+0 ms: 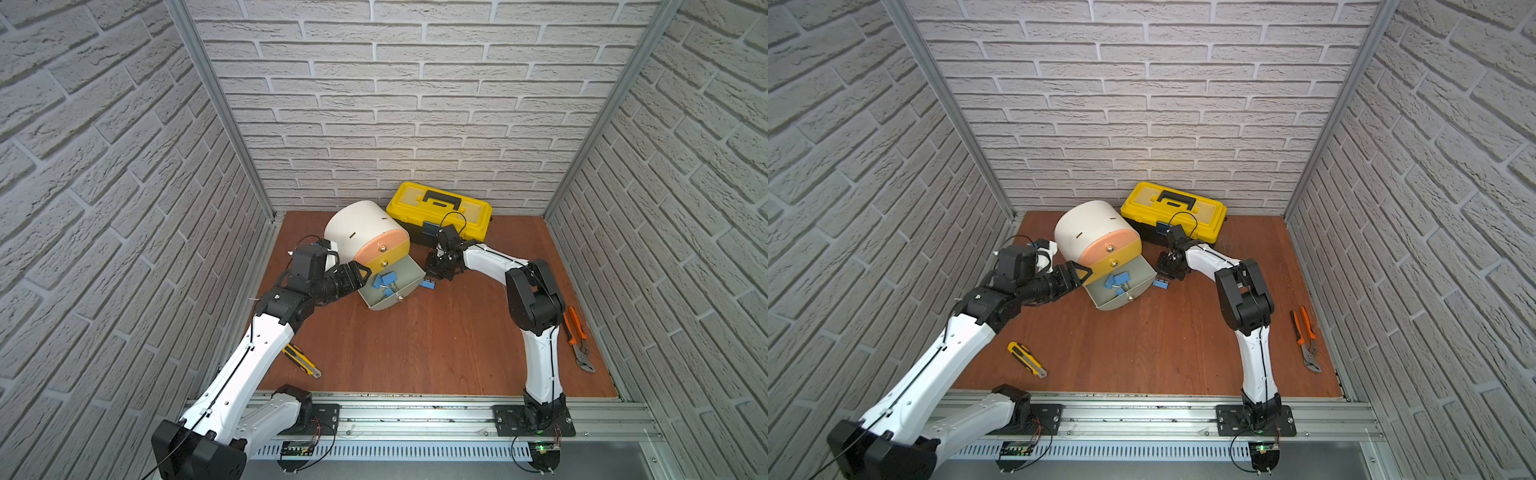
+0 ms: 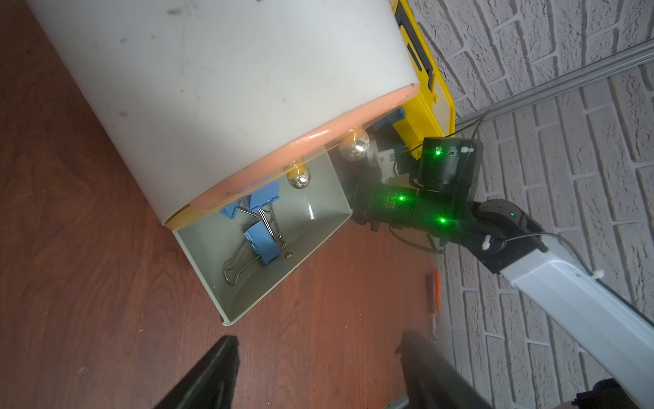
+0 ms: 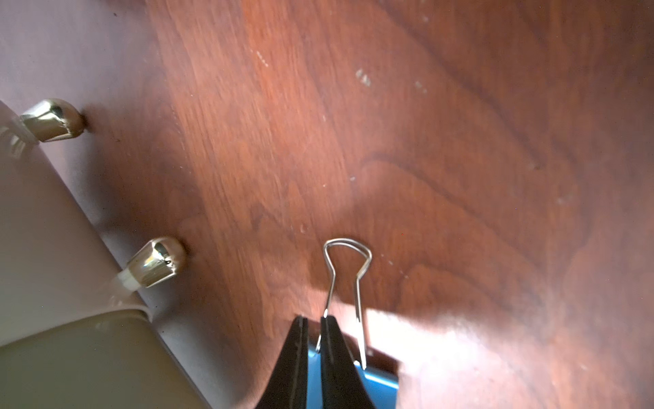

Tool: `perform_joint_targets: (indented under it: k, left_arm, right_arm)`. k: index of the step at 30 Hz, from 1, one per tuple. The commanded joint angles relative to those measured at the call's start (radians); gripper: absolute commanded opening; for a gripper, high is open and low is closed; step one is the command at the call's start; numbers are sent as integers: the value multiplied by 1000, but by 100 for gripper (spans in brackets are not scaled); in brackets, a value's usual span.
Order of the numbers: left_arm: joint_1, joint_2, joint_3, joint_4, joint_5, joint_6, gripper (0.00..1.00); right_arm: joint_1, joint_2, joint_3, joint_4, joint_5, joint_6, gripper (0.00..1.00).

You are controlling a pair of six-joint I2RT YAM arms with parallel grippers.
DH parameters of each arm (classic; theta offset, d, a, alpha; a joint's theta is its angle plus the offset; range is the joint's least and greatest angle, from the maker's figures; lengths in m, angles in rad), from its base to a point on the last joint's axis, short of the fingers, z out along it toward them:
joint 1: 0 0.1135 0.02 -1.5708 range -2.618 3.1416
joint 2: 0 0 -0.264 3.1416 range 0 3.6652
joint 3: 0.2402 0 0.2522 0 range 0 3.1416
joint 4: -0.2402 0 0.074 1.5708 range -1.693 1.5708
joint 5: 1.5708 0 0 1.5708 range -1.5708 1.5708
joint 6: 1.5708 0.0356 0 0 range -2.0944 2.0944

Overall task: Put the binder clips in the drawer according to color
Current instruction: Adjust the binder clip at the center of the board.

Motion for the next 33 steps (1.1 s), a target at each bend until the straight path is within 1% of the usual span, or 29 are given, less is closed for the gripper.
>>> perform_joint_targets:
  k: [1, 3, 6, 9, 12, 20, 29, 33]
  left_arm:
    - [8, -17, -17, 8, 7, -1, 76]
    - [8, -17, -19, 6, 7, -2, 76]
    - [8, -17, -17, 3, 7, -5, 76]
    - [8, -16, -14, -1, 6, -4, 76]
    - [8, -13, -10, -4, 7, -1, 76]
    - [8, -9, -6, -17, 8, 4, 76]
    - [8, 5, 1, -14, 19, 8, 76]
    - [8, 1, 3, -26, 18, 12, 76]
  right_arm:
    - [-7, -37, 32, 20, 18, 17, 11]
    - [-12, -43, 33, 23, 31, 29, 11]
    - [-20, -48, 34, 25, 54, 44, 8]
    - [-27, -41, 43, 19, 75, 56, 2]
    - [-29, -33, 44, 29, 86, 70, 2]
    - [-32, -53, 49, 86, 52, 85, 2]
    - [-35, -27, 87, 35, 127, 85, 2]
    - [-34, 3, 81, 35, 131, 92, 2]
